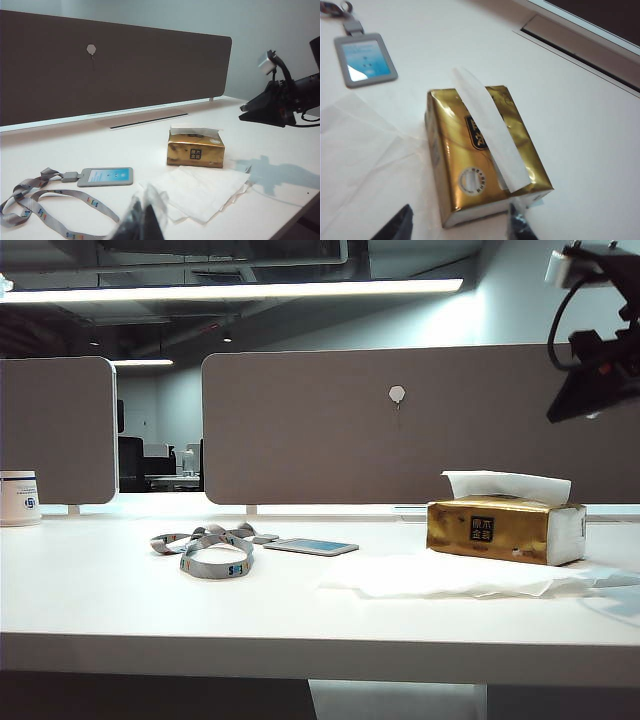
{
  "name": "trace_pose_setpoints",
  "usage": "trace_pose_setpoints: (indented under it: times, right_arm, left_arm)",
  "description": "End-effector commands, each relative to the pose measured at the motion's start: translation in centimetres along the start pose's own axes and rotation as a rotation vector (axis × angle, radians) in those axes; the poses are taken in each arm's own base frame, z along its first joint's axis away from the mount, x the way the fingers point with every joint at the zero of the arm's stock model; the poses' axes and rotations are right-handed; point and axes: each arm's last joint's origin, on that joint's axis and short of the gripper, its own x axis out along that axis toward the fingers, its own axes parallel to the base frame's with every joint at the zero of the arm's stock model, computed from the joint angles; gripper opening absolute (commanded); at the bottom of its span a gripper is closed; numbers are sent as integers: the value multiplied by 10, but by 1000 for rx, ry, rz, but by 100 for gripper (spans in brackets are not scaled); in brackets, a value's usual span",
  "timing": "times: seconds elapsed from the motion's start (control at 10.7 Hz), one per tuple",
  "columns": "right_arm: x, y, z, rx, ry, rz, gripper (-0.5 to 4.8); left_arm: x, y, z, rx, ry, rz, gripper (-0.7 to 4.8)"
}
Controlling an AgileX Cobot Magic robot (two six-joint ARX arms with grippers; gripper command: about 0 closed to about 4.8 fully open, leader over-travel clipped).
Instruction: Pull out a tissue from the tissue box and use it to cover the ID card on the tabletop.
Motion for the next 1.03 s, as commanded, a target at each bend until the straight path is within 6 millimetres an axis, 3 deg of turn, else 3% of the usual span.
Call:
trace_pose_setpoints:
  times: [0.09,0.28,0.47,0.65,0.75,0.93,1.03]
  right_arm:
    - [10,-3,1,-20,-26,-27,266]
    - [24,-4,-4,-19,-23,-27,279]
    - [51,-8,-18,-18,-7,-77,278]
    - [58,-10,-20,-23,-34,-97,263]
    - [59,-11,-20,-23,-35,-116,171]
    - [59,-11,-20,-23,-36,-120,133]
    - [59,-12,-20,-22,-35,-120,86]
  left_arm:
    - [0,-1,2,3,-11,-6,-5]
    - [0,-1,2,3,-11,-6,-5]
    - [0,-1,2,3,-11,-6,-5]
    - [0,-1,2,3,-11,-6,-5]
    - [0,-1,2,3,-11,-6,-6]
    - [0,0,2,3,-11,-1,-5]
    - [0,0,2,3,-11,-1,-5]
